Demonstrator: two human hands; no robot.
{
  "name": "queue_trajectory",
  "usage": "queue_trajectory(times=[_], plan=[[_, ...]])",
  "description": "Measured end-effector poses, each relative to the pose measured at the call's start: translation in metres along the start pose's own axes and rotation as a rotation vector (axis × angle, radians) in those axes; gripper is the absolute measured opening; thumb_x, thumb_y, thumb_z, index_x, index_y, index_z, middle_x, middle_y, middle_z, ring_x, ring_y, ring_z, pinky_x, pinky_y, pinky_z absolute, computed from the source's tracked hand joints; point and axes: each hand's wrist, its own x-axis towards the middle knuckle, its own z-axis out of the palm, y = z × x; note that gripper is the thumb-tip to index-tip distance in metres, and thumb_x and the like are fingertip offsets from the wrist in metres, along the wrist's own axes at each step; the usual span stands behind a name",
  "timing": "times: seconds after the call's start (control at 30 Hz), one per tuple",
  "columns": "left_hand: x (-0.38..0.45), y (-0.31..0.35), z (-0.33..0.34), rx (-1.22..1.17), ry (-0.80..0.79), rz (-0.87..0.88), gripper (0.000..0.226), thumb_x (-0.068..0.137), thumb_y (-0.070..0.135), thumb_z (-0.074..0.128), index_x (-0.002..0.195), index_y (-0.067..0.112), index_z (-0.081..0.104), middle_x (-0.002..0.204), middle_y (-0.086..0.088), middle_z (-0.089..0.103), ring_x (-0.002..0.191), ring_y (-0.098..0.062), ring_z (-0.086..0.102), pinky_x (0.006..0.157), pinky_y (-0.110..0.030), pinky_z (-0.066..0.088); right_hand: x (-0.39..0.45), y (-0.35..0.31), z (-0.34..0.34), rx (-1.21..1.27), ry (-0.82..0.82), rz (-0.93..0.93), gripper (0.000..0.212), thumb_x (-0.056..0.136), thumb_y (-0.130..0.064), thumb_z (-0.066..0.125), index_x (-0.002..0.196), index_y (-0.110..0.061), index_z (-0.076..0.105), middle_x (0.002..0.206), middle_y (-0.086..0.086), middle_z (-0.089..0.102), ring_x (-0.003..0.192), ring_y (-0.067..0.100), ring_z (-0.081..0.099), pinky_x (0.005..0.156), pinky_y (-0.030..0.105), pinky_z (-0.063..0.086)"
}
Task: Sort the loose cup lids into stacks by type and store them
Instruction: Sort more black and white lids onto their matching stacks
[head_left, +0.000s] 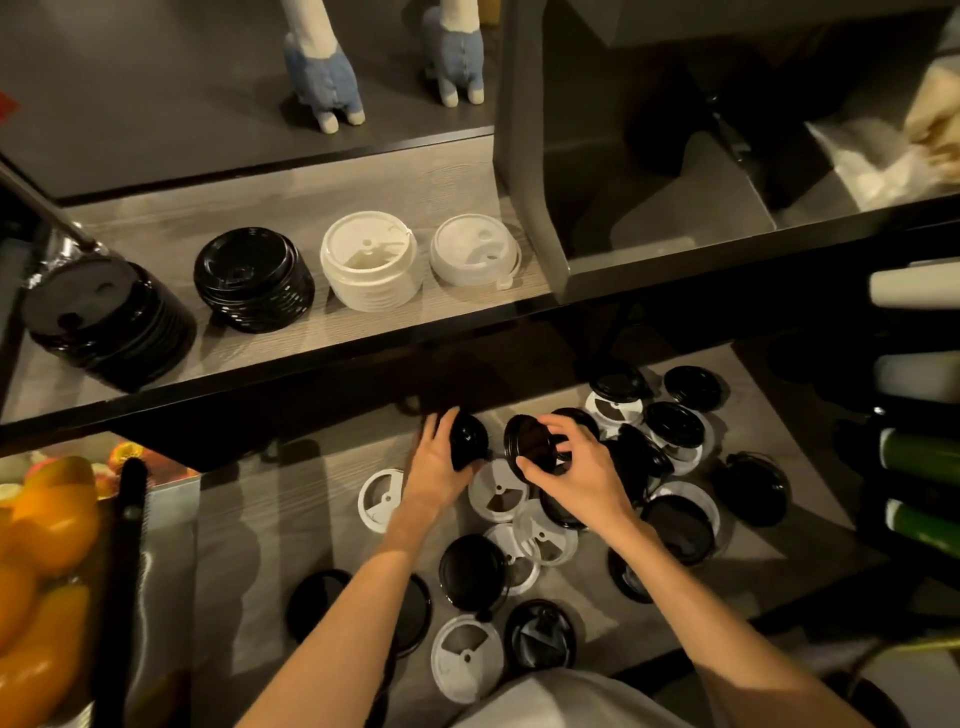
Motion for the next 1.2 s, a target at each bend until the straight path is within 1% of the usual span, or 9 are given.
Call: queue_trajectory(times=[0.17,0.37,0.5,0.63,0.73,0.87,0.93,1.03,1.2], plan=[[0.022,-0.008,0.021,0.188,0.001,-0.033,0.082,0.089,0.039,0.076,0.158,0.028,0.032,0.162,-0.013,0.033,0.151,-0.037,0.025,0.123,-0.051,0.025,-0.011,0.002,-0.008,0.017,0.026,0.016,0.064,0.083,-0.044,0.083,0.139,-0.037,0.053,0.134,-0.007,0.057,0.116,0.012,0.058,0.09,0.026,0.053],[0.013,-0.002,0.012,0.232,0.093,-0.075,0.078,0.086,0.035,0.078,0.153,0.025,0.038,0.15,-0.013,0.042,0.137,-0.035,0.042,0.114,-0.048,0.038,-0.019,0.001,-0.014,0.049,0.032,0.016,0.066,0.083,-0.044,0.083,0.14,-0.036,0.052,0.135,-0.009,0.056,0.118,0.012,0.057,0.095,0.032,0.054],[-0.021,0.016,-0.026,-0.45,0.141,-0.125,0.048,0.099,0.031,0.064,0.145,0.029,0.051,0.136,-0.008,0.062,0.113,-0.021,0.064,0.092,-0.034,0.052,-0.023,-0.01,-0.022,0.118,-0.005,-0.027,0.064,0.084,-0.043,0.083,0.139,-0.044,0.051,0.135,-0.017,0.056,0.12,0.004,0.057,0.097,0.025,0.052],[-0.076,0.037,-0.05,-1.244,-0.243,-0.275,0.041,0.108,0.043,0.033,0.143,0.041,0.055,0.132,-0.009,0.068,0.109,-0.033,0.068,0.083,-0.042,0.054,-0.031,-0.032,-0.028,0.143,-0.092,-0.133,0.07,0.085,-0.037,0.084,0.145,-0.042,0.048,0.139,-0.026,0.054,0.127,-0.005,0.051,0.101,0.019,0.045],[-0.104,0.048,-0.052,-1.404,-0.282,-0.389,0.049,0.107,0.043,0.031,0.139,0.02,0.061,0.12,-0.016,0.073,0.089,-0.035,0.07,0.059,-0.038,0.058,-0.038,-0.049,-0.031,0.093,-0.194,-0.225,0.079,0.083,-0.035,0.085,0.15,-0.04,0.043,0.143,-0.026,0.051,0.131,-0.003,0.049,0.1,0.015,0.042],[-0.125,0.056,-0.047,-1.442,-0.324,-0.443,0.057,0.106,0.051,0.032,0.125,0.009,0.067,0.108,-0.02,0.074,0.085,-0.032,0.069,0.05,-0.036,0.061,-0.048,-0.068,-0.031,0.033,-0.305,-0.297,0.088,0.081,-0.036,0.087,0.153,-0.042,0.036,0.141,-0.024,0.05,0.133,0.0,0.048,0.105,0.016,0.038],[-0.129,0.056,-0.043,-1.471,-0.327,-0.451,0.061,0.105,0.054,0.032,0.123,0.01,0.07,0.113,-0.023,0.071,0.089,-0.034,0.068,0.051,-0.039,0.061,-0.051,-0.073,-0.031,-0.026,-0.335,-0.321,0.089,0.081,-0.038,0.085,0.153,-0.044,0.033,0.14,-0.025,0.049,0.134,0.0,0.046,0.109,0.021,0.036],[-0.131,0.055,-0.041,-1.46,-0.305,-0.469,0.064,0.104,0.058,0.03,0.127,0.012,0.068,0.126,-0.025,0.068,0.109,-0.047,0.066,0.06,-0.043,0.064,-0.058,-0.078,-0.036,-0.085,-0.379,-0.353,0.091,0.083,-0.037,0.084,0.154,-0.047,0.03,0.142,-0.028,0.046,0.137,-0.005,0.04,0.109,0.012,0.028],[-0.134,0.052,-0.043,-1.414,-0.291,-0.45,0.066,0.104,0.06,0.026,0.137,0.015,0.062,0.131,-0.025,0.066,0.119,-0.049,0.064,0.102,-0.06,0.049,-0.062,-0.083,-0.036,-0.147,-0.435,-0.41,0.093,0.085,-0.038,0.083,0.157,-0.049,0.025,0.149,-0.028,0.041,0.145,-0.004,0.03,0.111,0.007,0.019]])
